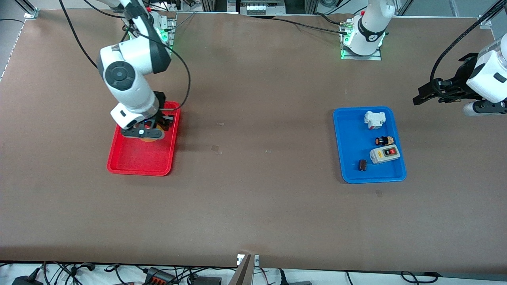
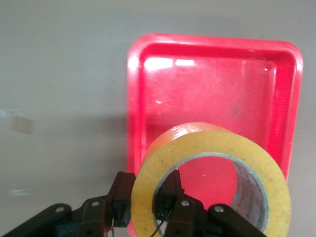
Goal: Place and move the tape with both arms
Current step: 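Lift the tape with the right gripper and carry it over the red tray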
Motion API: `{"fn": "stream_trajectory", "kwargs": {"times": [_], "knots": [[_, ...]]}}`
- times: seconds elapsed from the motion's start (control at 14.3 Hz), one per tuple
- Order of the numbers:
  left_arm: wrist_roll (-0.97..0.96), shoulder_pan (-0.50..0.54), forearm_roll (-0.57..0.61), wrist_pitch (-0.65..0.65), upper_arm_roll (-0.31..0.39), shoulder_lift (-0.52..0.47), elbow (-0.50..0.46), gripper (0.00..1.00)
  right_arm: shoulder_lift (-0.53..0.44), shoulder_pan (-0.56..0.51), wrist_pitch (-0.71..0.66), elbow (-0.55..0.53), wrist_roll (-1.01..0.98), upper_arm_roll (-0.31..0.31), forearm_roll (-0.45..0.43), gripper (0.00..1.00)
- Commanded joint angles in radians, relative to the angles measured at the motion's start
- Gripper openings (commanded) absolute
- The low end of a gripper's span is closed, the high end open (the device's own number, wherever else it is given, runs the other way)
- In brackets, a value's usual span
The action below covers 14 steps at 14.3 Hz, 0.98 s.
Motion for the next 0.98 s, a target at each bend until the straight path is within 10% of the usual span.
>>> {"fn": "stream_trajectory", "kwargs": {"times": [0.0,0.63,0.91], "knots": [[0.023,0.014,-0.015,-0.016,-0.01,-0.02,-0.006,1.0,-0.043,-0.066,0.135,-0.156,-0.092,0.015,-0.002,0.02],[0.025,0.014,-0.007,-0.016,-0.011,-0.028,-0.022,1.0,0.127,-0.155,0.361,-0.178,-0.159,0.016,-0.002,0.11],[0.025,0.009,-0.005,-0.016,-0.013,-0.028,-0.022,1.0,0.133,-0.155,0.361,-0.168,-0.155,0.016,0.016,0.67]]}}
